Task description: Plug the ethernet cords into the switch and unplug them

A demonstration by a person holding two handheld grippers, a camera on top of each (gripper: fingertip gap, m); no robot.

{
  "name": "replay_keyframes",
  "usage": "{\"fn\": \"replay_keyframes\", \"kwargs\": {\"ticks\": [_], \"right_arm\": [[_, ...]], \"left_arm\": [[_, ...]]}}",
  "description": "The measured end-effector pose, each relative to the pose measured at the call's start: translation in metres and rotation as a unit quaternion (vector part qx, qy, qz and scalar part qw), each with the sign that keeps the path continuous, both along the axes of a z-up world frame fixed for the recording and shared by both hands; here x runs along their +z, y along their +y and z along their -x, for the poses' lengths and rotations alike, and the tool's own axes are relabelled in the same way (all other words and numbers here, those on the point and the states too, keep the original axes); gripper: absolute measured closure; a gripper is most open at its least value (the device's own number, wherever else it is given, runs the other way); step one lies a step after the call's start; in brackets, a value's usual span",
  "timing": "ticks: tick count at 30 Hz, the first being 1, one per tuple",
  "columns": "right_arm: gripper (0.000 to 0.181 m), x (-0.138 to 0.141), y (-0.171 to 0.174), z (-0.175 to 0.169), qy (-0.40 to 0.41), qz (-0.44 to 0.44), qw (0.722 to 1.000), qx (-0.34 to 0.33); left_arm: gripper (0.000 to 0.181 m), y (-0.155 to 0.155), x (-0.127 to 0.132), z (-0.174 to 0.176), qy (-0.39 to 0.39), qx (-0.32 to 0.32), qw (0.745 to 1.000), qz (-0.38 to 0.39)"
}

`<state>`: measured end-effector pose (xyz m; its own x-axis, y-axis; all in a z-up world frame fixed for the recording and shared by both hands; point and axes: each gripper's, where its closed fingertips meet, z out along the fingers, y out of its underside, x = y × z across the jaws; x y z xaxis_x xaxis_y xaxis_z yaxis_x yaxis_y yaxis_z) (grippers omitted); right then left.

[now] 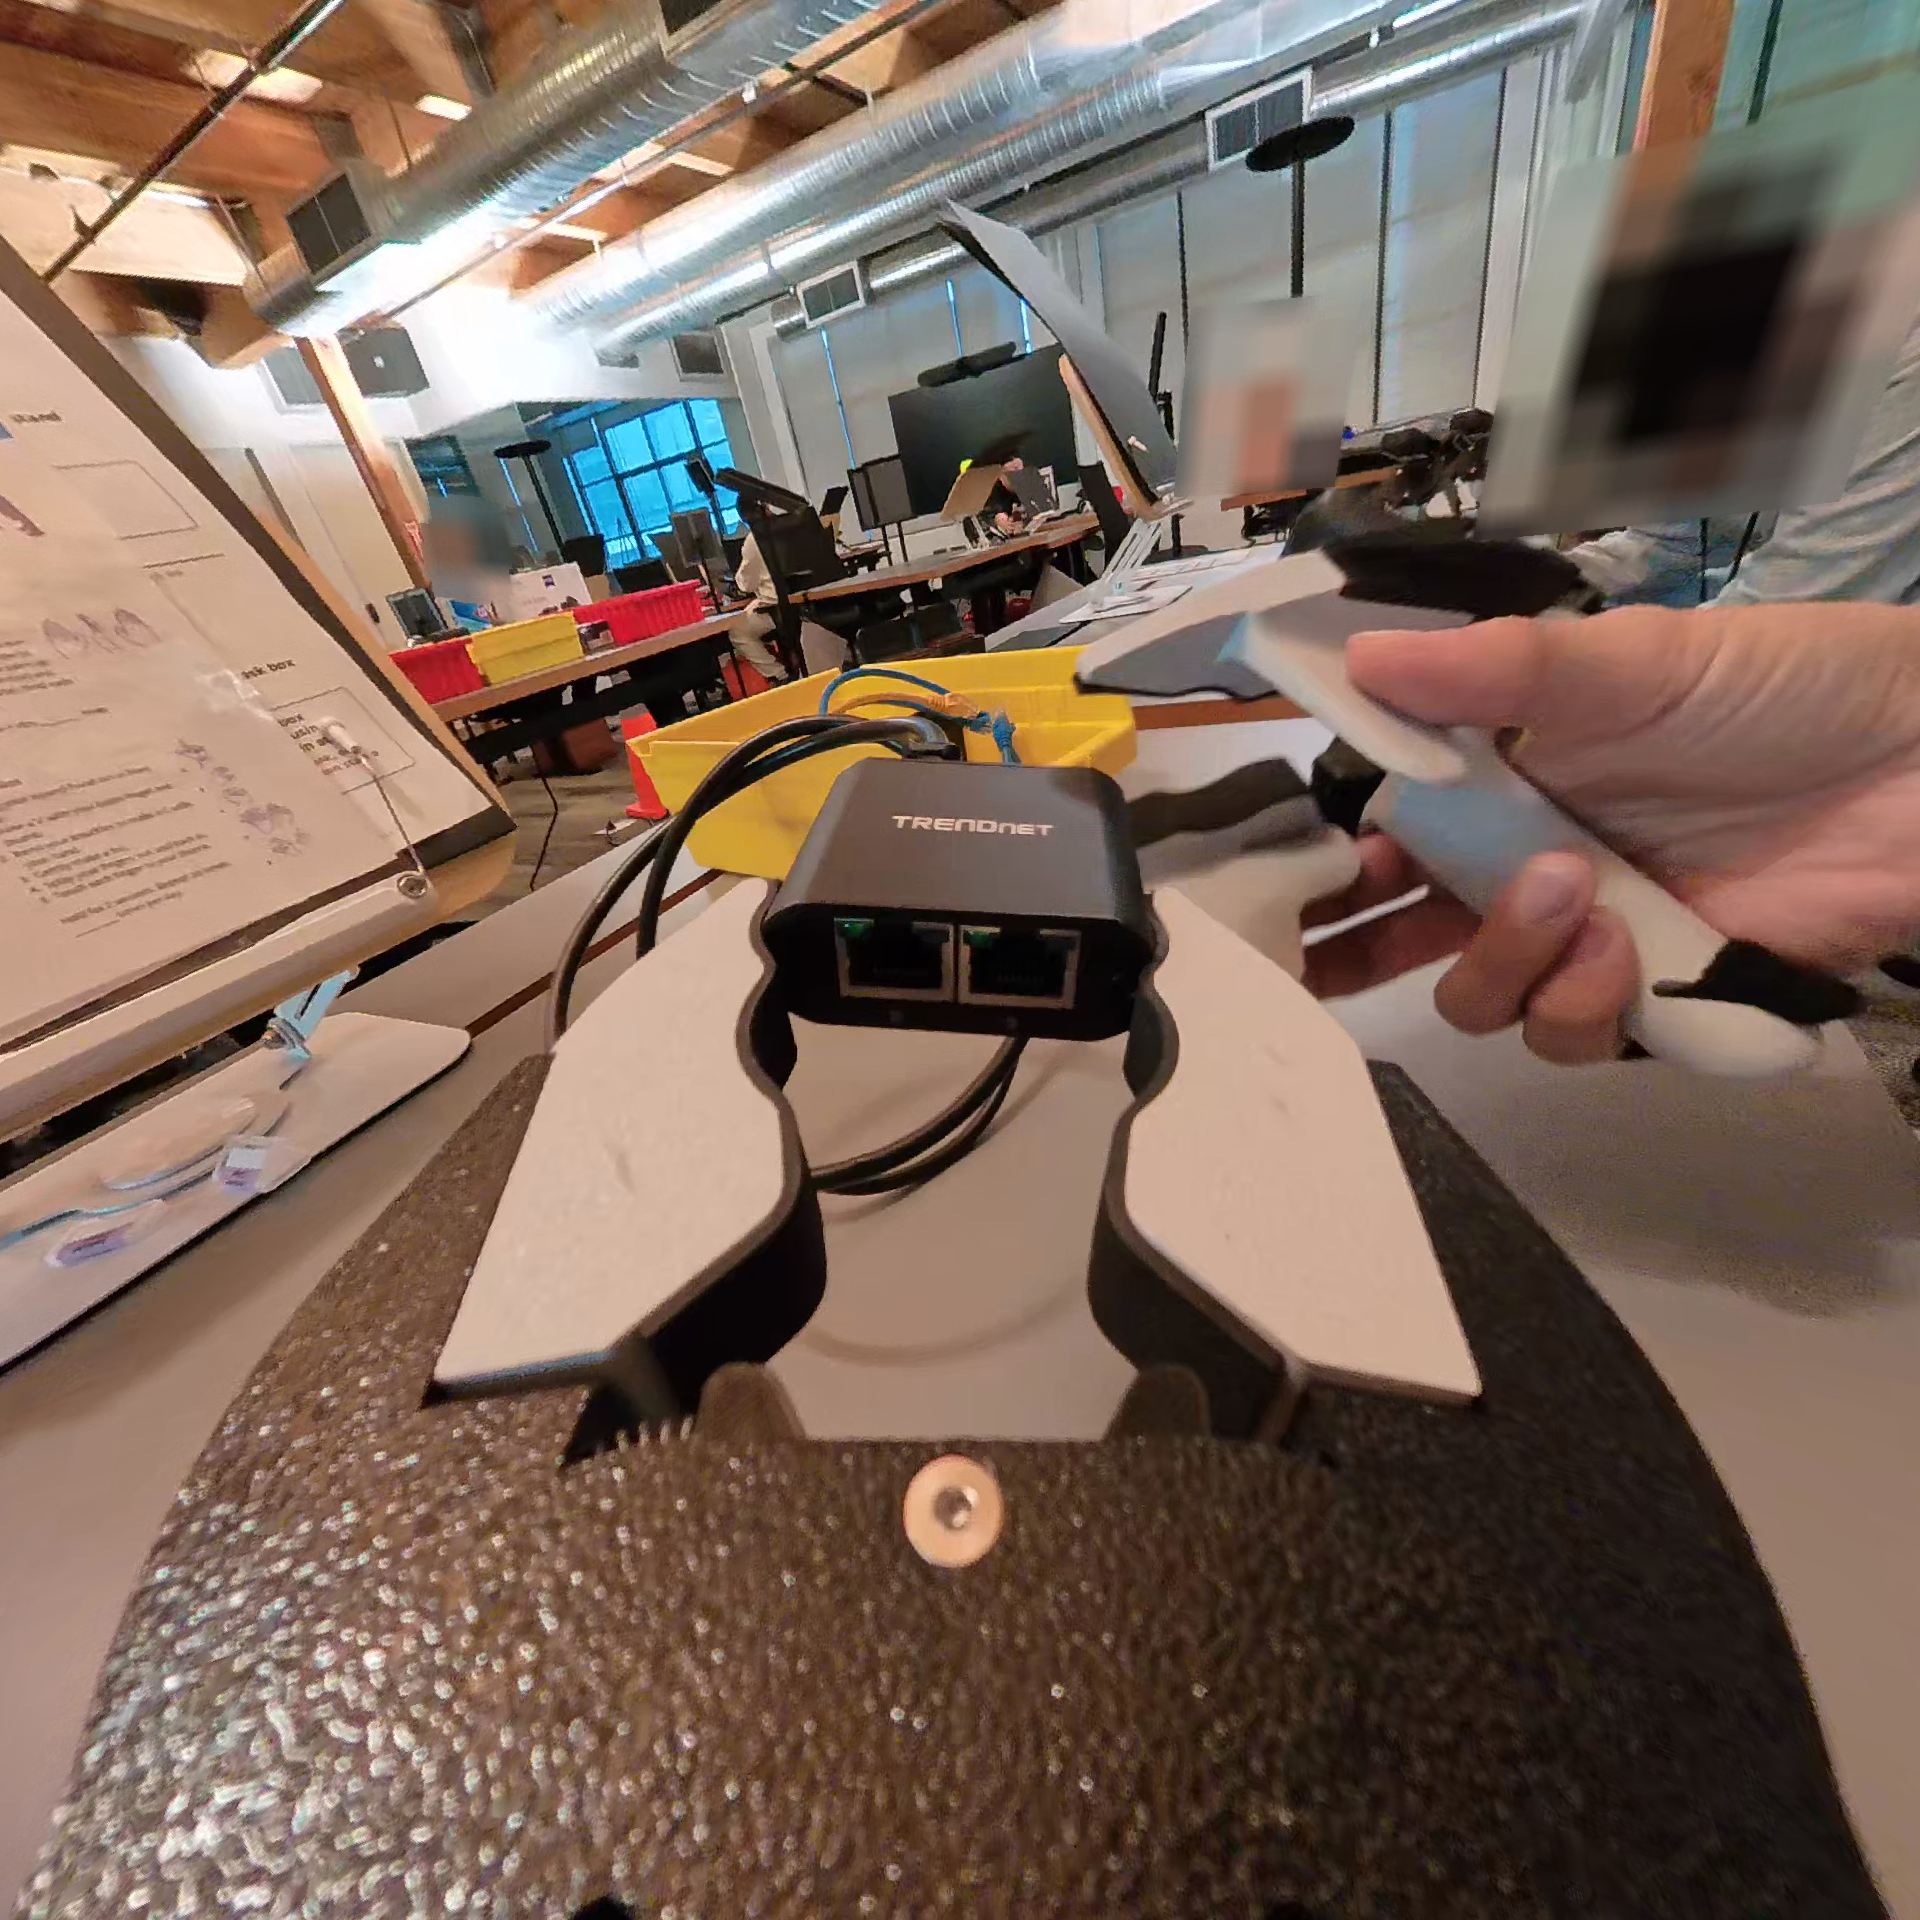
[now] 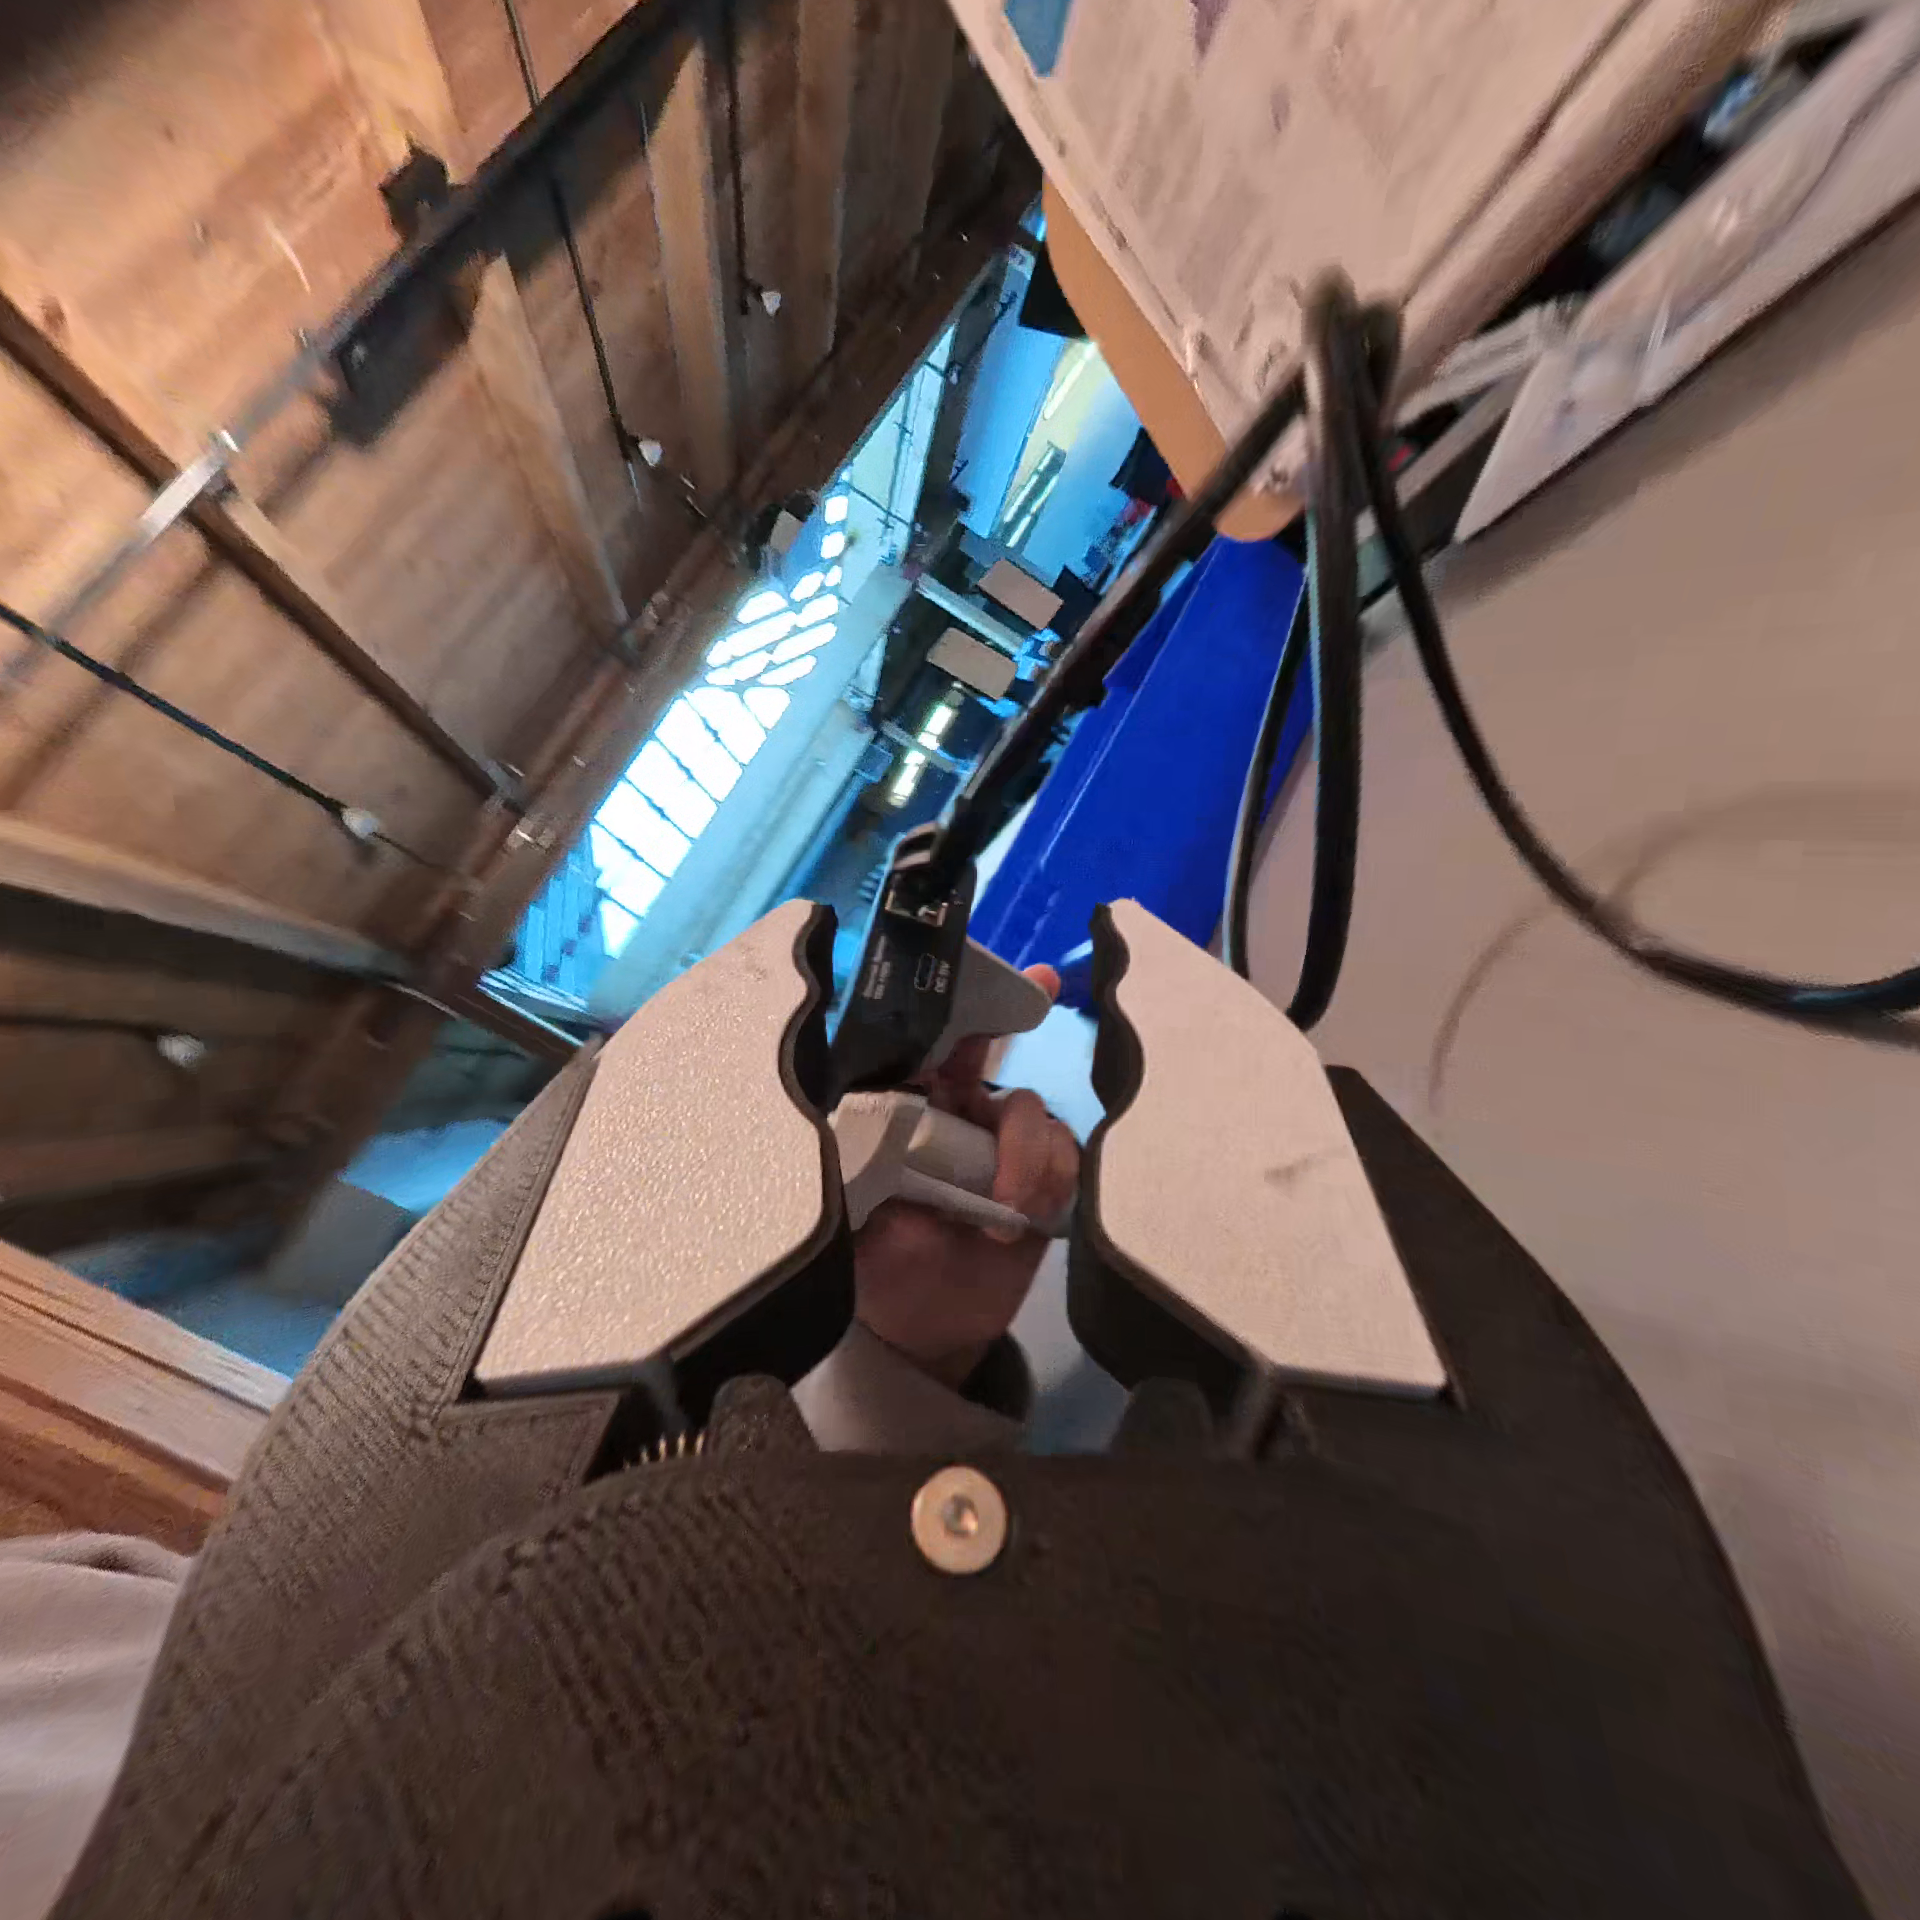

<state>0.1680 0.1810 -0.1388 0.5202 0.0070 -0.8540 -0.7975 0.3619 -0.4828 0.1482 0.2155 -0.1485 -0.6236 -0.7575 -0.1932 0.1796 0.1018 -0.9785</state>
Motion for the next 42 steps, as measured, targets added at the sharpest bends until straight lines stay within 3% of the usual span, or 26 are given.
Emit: {"fn": "replay_keyframes", "kwargs": {"ticks": [3,8,12,20,31,42], "right_arm": [[0.143,0.0,0.008,0.0,0.06,-0.07,0.996,0.019],[0.153,-0.001,0.02,0.007,0.088,-0.099,0.99,0.044],[0.166,0.0,0.017,0.003,0.101,-0.121,0.987,0.023],[0.167,0.0,0.018,0.0,0.119,-0.133,0.984,0.007],[0.168,-0.008,0.017,-0.004,0.105,-0.12,0.987,-0.006],[0.168,-0.003,0.017,-0.002,0.033,-0.133,0.99,0.029]], "left_arm": [[0.12,-0.004,-0.003,0.001,-0.005,-0.003,1.0,-0.015],[0.12,-0.012,-0.006,0.001,-0.006,-0.006,0.999,-0.031],[0.12,-0.015,-0.01,0.0,-0.007,-0.004,0.999,-0.05],[0.12,-0.014,-0.009,-0.002,-0.01,0.01,0.998,-0.058],[0.119,-0.017,-0.017,-0.004,0.001,0.018,0.997,-0.079],[0.12,-0.018,-0.014,-0.006,-0.034,0.043,0.994,-0.099]]}}
